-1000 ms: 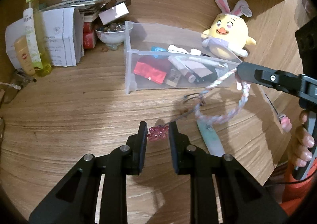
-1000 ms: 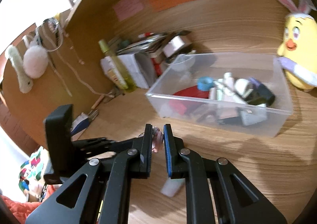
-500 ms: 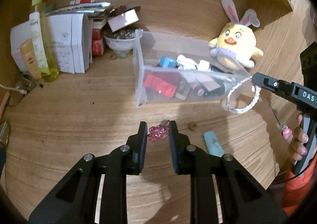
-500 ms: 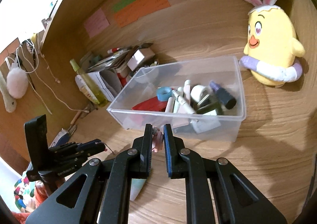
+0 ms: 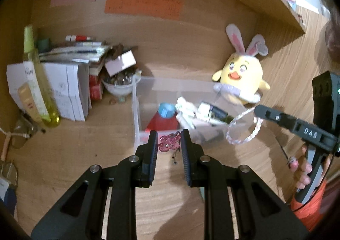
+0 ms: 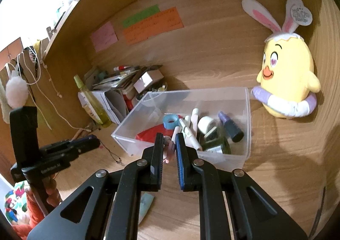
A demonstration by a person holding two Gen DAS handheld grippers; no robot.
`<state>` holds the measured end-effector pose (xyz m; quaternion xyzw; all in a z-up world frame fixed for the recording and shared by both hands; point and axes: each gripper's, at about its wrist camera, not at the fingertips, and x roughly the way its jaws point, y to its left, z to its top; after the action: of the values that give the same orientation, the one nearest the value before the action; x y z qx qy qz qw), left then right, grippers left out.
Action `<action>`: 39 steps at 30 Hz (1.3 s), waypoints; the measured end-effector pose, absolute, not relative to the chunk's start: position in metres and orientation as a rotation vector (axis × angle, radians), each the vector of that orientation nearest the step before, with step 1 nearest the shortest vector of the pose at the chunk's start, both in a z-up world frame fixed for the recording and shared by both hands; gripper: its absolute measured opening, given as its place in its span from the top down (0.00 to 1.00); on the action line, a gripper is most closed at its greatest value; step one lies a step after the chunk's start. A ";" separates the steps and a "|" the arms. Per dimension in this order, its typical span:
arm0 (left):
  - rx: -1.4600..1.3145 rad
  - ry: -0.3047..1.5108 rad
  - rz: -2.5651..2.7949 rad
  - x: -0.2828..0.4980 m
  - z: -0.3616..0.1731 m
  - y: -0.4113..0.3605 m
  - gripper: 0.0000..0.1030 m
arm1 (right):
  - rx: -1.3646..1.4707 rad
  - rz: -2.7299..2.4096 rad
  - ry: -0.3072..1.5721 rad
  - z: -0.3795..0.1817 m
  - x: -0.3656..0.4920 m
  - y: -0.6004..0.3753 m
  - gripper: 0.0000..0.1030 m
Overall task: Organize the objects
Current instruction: 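Carry the charm and bracelet into the bin and open both tools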
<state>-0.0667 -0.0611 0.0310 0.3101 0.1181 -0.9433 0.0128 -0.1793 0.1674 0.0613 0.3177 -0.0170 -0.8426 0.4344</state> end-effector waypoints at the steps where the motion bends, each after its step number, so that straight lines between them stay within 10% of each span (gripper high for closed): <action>1: 0.953 0.368 -2.942 -0.069 0.035 -0.062 0.79 | 0.787 -2.100 -0.041 0.063 -0.180 0.167 0.90; 39: 1.132 0.393 -2.905 -0.164 0.003 -0.072 0.79 | 0.913 -2.101 0.060 0.028 -0.243 0.119 0.90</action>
<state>-0.1639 -0.0715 0.0033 0.3603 0.1252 -0.9244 -0.0004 -0.2426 0.1186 0.0276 0.3631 0.0239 -0.8353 0.4122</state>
